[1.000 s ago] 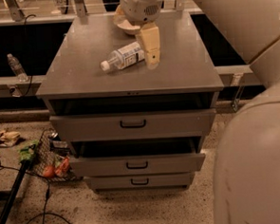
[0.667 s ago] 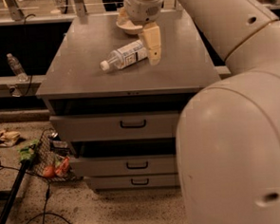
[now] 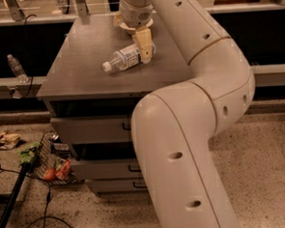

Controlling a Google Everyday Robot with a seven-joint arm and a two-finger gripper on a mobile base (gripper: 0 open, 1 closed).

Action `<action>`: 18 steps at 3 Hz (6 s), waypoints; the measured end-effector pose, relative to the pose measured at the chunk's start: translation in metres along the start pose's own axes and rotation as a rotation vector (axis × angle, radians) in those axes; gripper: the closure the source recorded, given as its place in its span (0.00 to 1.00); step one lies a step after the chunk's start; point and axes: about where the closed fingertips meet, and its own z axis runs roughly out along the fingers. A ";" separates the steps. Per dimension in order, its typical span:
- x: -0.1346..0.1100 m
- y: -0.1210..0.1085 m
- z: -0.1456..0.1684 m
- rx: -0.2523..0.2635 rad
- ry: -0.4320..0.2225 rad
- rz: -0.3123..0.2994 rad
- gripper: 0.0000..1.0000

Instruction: Place blue plastic bottle upright

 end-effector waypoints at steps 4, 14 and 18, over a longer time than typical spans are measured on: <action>-0.013 -0.013 0.071 -0.087 0.010 -0.039 0.41; 0.010 0.033 -0.067 0.614 -0.938 0.693 1.00; 0.041 0.039 -0.053 0.730 -1.152 0.885 0.76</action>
Offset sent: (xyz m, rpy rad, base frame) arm 0.0448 -0.0110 -0.0013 -0.2285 0.3755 0.0665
